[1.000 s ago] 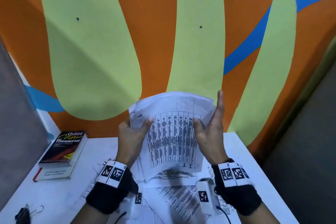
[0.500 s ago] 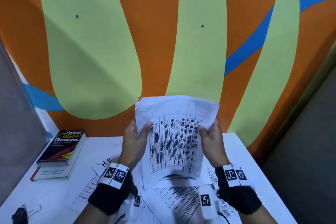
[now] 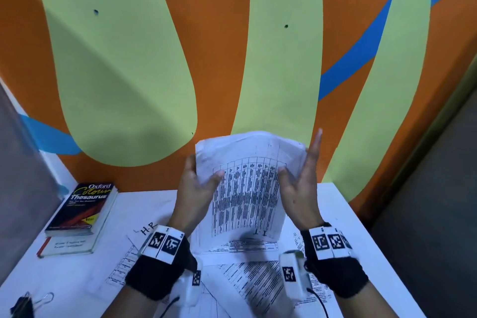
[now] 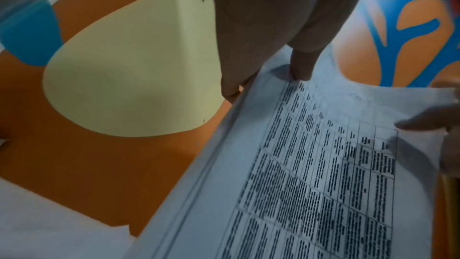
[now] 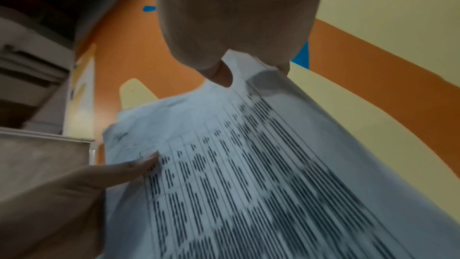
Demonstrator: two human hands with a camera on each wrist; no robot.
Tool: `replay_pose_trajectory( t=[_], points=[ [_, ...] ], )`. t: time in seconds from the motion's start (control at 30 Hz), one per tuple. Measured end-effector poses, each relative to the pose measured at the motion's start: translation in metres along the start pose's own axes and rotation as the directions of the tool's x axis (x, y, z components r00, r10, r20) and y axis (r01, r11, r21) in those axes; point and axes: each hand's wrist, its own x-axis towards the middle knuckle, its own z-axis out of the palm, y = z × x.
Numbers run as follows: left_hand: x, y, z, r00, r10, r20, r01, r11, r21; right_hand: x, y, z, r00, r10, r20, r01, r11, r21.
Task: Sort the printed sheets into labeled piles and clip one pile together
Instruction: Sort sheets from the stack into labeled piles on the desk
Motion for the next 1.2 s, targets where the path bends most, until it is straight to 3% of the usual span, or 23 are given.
replay_pose_trajectory(
  t=[0.07,0.13,0.2,0.27,0.37,0.5,0.6,0.67,0.77,0.83,0.9,0.97,1.0,1.07,1.2],
  points=[
    [0.001,0.004,0.004,1.000,-0.007,0.019,0.007,0.999,-0.031,0.007,-0.004,0.001,0.994,-0.104,-0.013,0.103,0.989,-0.103],
    [0.002,-0.001,0.004,1.000,-0.011,-0.001,0.010,0.997,-0.072,0.011,0.001,0.000,0.992,-0.127,0.015,0.128,0.983,-0.133],
    [0.004,-0.009,0.002,1.000,-0.014,0.001,0.014,0.995,-0.101,0.009,0.013,-0.002,0.999,-0.043,-0.021,0.042,0.998,-0.036],
    [0.008,-0.020,0.000,0.999,-0.050,0.014,0.051,0.993,-0.109,0.006,0.031,-0.004,0.990,0.119,-0.073,-0.110,0.986,0.122],
    [0.013,-0.029,-0.002,0.993,-0.109,0.039,0.111,0.992,-0.061,0.004,0.050,-0.002,0.932,0.362,0.028,-0.357,0.896,0.264],
    [0.015,-0.015,0.003,0.996,-0.086,0.016,0.087,0.995,-0.054,0.008,0.038,0.010,0.955,0.284,0.085,-0.292,0.951,0.103],
    [0.019,-0.011,-0.001,0.999,-0.037,-0.020,0.036,0.996,-0.076,0.015,0.028,0.013,0.972,0.193,0.132,-0.213,0.963,0.163],
    [0.018,-0.019,-0.004,0.998,-0.054,0.017,0.055,0.995,-0.086,0.012,0.036,0.015,0.957,0.220,0.188,-0.249,0.957,0.151],
    [0.015,-0.030,0.000,0.979,-0.205,0.024,0.202,0.975,0.088,-0.003,0.064,0.024,0.909,0.295,0.296,-0.294,0.954,-0.049],
    [0.015,-0.035,0.001,0.979,-0.203,-0.010,0.201,0.964,0.174,-0.014,0.088,0.028,0.860,0.357,0.366,-0.280,0.928,-0.247],
    [0.019,-0.030,-0.007,0.993,-0.098,-0.073,0.108,0.983,0.147,-0.024,0.109,0.030,0.760,0.477,0.442,-0.252,0.842,-0.476],
    [0.024,-0.018,-0.024,0.986,0.012,-0.169,0.010,0.991,0.132,-0.032,0.121,0.034,0.619,0.564,0.547,-0.121,0.757,-0.643],
    [0.026,-0.010,-0.035,0.974,0.078,-0.213,-0.045,0.987,0.156,-0.034,0.126,0.038,0.572,0.573,0.587,-0.050,0.739,-0.672],
    [0.027,0.003,-0.057,0.937,0.205,-0.282,-0.136,0.960,0.244,-0.032,0.132,0.049,0.535,0.583,0.612,0.043,0.704,-0.709],
    [0.022,0.023,-0.088,0.844,0.396,-0.362,-0.220,0.870,0.440,-0.017,0.151,0.082,0.532,0.594,0.603,0.166,0.625,-0.763]
  ],
)
